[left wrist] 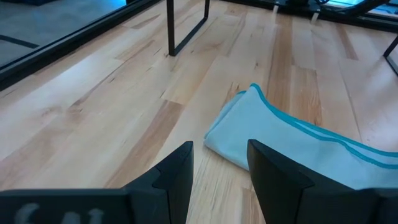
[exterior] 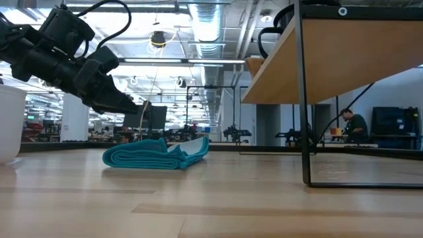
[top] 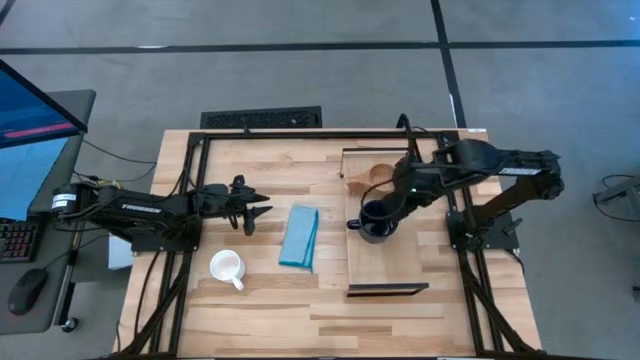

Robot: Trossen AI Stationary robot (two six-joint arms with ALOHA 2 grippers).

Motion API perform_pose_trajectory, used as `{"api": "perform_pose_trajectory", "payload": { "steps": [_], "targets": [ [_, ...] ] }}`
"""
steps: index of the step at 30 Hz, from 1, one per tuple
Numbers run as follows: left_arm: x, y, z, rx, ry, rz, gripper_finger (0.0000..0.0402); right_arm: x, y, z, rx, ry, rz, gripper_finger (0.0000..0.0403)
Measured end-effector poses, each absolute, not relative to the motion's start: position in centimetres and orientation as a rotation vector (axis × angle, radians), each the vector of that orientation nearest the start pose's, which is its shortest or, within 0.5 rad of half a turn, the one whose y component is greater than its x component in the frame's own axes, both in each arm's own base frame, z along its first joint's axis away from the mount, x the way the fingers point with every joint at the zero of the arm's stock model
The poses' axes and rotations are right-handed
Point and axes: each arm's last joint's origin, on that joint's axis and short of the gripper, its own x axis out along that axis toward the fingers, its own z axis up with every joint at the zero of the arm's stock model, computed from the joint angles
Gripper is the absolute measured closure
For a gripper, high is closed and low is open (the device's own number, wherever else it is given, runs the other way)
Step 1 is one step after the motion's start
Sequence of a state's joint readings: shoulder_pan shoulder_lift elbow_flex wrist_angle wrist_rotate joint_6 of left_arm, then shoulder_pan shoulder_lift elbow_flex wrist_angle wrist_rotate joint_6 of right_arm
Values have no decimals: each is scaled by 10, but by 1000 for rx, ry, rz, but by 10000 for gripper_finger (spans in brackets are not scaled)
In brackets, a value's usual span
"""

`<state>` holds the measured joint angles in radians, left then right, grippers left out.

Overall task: Stack small to large cups/mugs on shelf
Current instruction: Put the white mug on the shelf

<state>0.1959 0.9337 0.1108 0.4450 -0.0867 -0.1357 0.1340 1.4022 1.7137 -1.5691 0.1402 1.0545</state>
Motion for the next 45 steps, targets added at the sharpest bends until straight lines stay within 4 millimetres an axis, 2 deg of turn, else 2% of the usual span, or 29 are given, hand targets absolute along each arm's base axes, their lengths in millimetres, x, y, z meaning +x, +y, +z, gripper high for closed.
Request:
{"api": "perform_pose_trajectory", "payload": {
  "steps": [3, 9, 13, 17, 21, 31, 35, 39, 45],
  "targets": [
    [160, 35, 143, -156, 335, 309, 260, 204, 26, 414, 542, 1001, -654, 338],
    [163, 35, 150, -184, 256, 308, 260, 164, 30, 436, 271, 838, -598, 379],
    [164, 36, 156, -186, 188, 313, 260, 133, 30, 433, 115, 732, -604, 397],
    [165, 36, 162, -183, 124, 319, 260, 109, 28, 409, 60, 667, -590, 394],
    [166, 36, 165, -182, 94, 317, 260, 99, 29, 376, 94, 577, -519, 392],
    [166, 36, 168, -175, 66, 315, 260, 97, 44, 285, 81, 454, -336, 396],
    [166, 36, 168, -175, 67, 315, 260, 97, 49, 255, 69, 392, -293, 400],
    [166, 36, 168, -165, 69, 315, 260, 90, 48, 242, 72, 334, -280, 399],
    [166, 36, 168, -146, 72, 314, 260, 72, 35, 245, 49, 229, -275, 400]
  ]
}}
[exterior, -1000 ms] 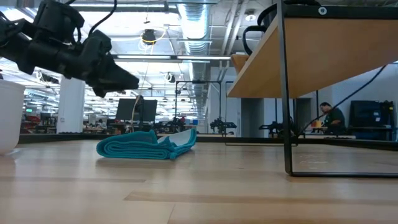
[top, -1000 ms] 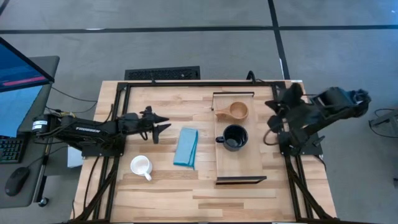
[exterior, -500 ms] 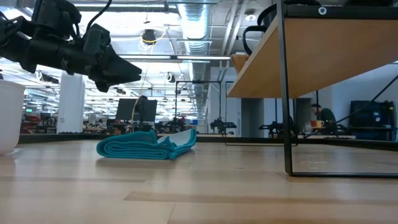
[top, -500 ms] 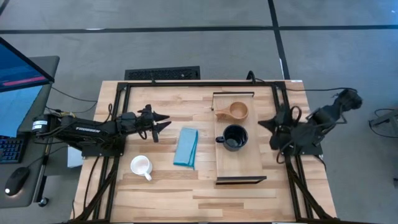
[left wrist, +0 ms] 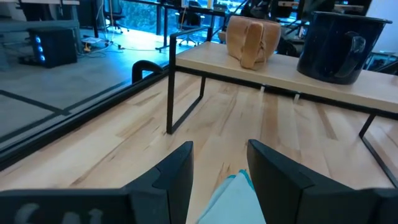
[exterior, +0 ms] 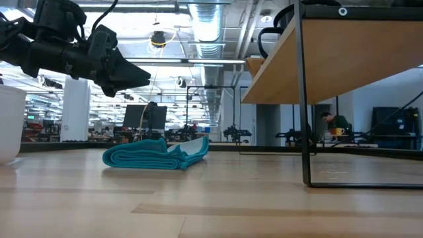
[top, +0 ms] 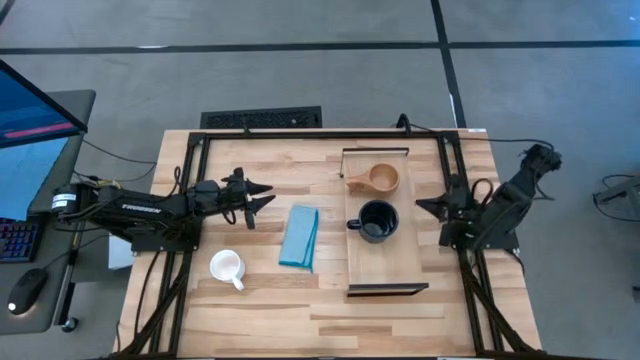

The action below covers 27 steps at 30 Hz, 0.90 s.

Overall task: Stack small to large cups/mugs on shelf
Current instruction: Put the white mug on the shelf

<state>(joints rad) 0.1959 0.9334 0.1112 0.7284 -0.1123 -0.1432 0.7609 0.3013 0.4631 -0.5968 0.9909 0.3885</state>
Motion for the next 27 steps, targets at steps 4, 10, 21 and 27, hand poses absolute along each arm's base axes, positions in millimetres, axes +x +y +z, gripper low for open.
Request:
{"api": "perform_pose_trajectory", "payload": {
  "steps": [4, 10, 21, 27],
  "targets": [
    [166, 36, 168, -127, 75, 313, 260, 59, 24, 248, 23, 171, -248, 400],
    [166, 36, 167, -127, 81, 313, 260, 50, 15, 248, 55, 59, -227, 399],
    [166, 36, 167, -127, 85, 311, 260, 61, 18, 231, -75, 2, -298, 399],
    [166, 36, 166, -127, 89, 311, 260, 68, 14, 223, -120, 4, -369, 399]
  ]
}}
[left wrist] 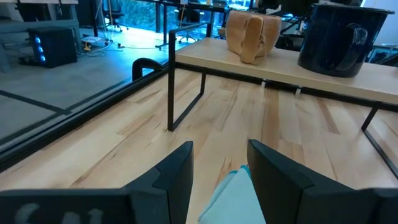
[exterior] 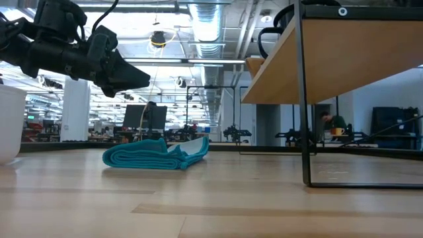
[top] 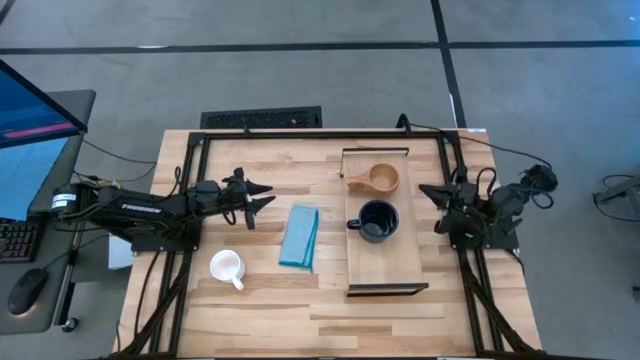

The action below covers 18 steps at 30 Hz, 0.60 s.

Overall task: Stack small to large cups/mugs on shelf
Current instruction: Put the white mug on the shelf

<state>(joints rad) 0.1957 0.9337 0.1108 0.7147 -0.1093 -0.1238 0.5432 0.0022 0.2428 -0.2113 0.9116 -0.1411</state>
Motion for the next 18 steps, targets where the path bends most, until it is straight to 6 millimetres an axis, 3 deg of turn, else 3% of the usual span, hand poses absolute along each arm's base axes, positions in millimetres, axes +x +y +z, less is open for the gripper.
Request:
{"api": "perform_pose_trajectory", "payload": {
  "steps": [4, 18],
  "targets": [
    [166, 36, 167, -127, 89, 311, 260, 72, 12, 221, -161, -13, -311, 399],
    [166, 36, 167, -120, 90, 310, 260, 77, -8, 213, -142, 42, -390, 399]
  ]
}}
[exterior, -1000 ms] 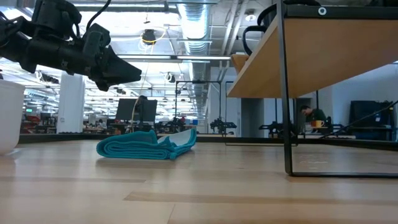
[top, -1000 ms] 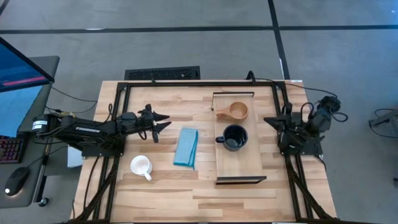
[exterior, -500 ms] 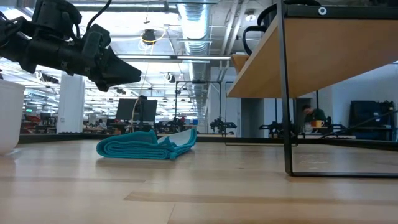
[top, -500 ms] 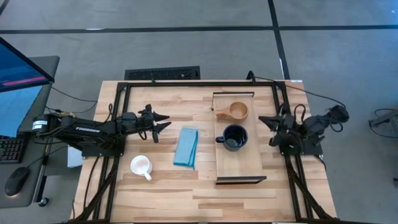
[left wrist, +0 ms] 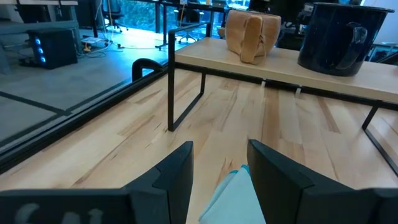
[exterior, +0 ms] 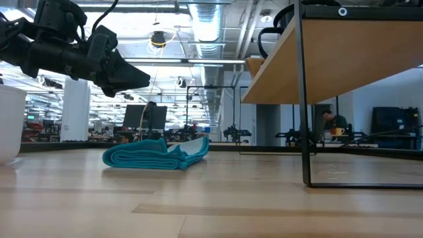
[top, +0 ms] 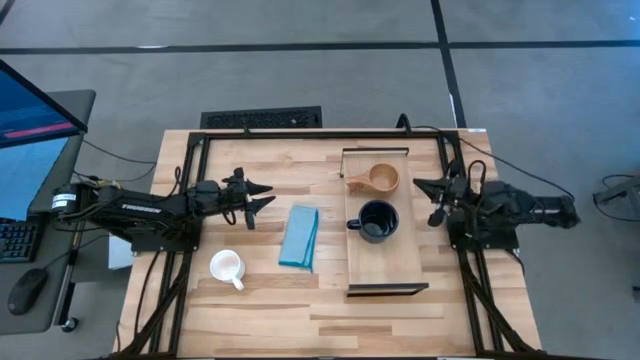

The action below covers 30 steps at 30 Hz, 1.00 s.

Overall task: Stack small to large cups/mugs on shelf
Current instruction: Put the white mug on the shelf

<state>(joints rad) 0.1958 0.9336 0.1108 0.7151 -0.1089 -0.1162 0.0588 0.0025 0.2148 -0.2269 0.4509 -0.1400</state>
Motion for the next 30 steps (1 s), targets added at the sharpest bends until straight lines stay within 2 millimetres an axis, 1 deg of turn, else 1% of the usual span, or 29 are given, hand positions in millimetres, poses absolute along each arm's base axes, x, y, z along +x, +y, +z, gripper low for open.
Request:
{"api": "perform_pose_trajectory", "payload": {
  "steps": [4, 6, 10, 15, 23, 30],
  "targets": [
    [166, 36, 167, -120, 91, 310, 260, 82, -14, 199, -123, 70, -458, 399],
    [166, 36, 167, -120, 90, 310, 260, 84, -17, 191, -112, 79, -462, 399],
    [166, 36, 166, -120, 95, 311, 260, 89, -21, 179, -105, 44, -463, 399],
    [165, 36, 164, -122, 113, 311, 260, 89, -27, 179, -133, 5, -530, 399],
    [165, 36, 164, -135, 119, 298, 260, 87, -35, 178, -148, 21, -619, 398],
    [165, 36, 164, -96, 123, 321, 260, 86, -37, 178, -134, 21, -646, 384]
  ]
}}
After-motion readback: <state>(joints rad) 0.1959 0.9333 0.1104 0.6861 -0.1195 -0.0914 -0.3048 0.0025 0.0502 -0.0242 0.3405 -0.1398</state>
